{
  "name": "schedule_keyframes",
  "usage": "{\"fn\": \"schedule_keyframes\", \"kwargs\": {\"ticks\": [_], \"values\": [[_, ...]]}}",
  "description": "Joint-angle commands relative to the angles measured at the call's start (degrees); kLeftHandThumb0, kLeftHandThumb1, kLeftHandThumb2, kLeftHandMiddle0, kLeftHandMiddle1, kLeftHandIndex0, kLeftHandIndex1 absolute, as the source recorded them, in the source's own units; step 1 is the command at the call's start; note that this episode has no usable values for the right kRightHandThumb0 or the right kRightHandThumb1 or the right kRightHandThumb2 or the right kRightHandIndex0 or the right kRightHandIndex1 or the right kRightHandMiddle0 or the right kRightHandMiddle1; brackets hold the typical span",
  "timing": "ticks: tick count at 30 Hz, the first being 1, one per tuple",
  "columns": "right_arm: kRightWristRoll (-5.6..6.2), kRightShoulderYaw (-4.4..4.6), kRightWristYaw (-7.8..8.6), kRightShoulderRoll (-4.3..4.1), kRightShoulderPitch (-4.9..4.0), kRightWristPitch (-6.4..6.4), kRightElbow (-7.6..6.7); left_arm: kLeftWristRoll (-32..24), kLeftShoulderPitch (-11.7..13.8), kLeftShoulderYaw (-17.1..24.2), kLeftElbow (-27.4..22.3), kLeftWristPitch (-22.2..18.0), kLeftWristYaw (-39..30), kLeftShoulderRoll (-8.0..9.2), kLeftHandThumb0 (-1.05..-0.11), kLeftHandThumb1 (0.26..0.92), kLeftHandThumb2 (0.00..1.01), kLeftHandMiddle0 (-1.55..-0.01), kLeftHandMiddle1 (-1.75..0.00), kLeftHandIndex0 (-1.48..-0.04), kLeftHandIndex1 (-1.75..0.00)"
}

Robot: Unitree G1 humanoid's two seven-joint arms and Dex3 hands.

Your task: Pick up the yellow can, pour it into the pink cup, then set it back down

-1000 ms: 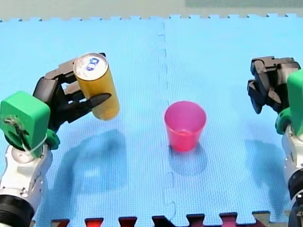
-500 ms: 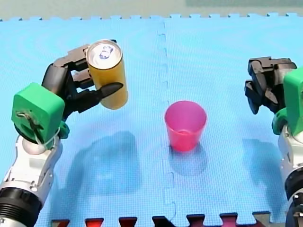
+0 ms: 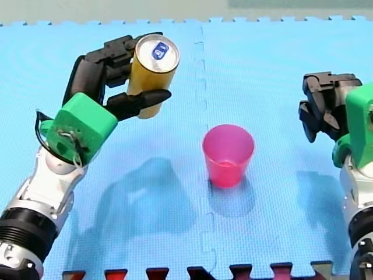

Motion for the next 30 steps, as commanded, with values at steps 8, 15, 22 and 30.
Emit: {"fn": "schedule_keyframes", "kwargs": {"ticks": [8,15,22,30], "values": [[-0.37,0.01,-0.39,0.04,0.04,0.05,0.0,7.1,-4.0,-3.6,0.8,3.1,8.9,1.4,-0.393,0.79,0.0,-1.36,0.0,-1.2,0.0],[-0.37,0.0,-0.42,0.2,0.0,0.24,0.0,10.3,-5.4,-5.9,0.3,6.8,12.3,1.85,-0.435,0.797,0.0,-1.33,0.0,-1.18,0.0],[-0.51,0.1,-0.76,0.39,-0.12,0.63,-0.01,13.7,-6.6,-8.6,-0.2,8.4,16.6,1.77,-0.45,0.798,0.0,-1.32,0.0,-1.18,0.0],[-0.4,0.09,-0.99,0.77,-0.07,1.15,-0.08,20.9,-8.4,-13.6,-0.3,9.2,23.3,2.6,-0.435,0.788,0.0,-1.32,0.0,-1.19,0.0]]}}
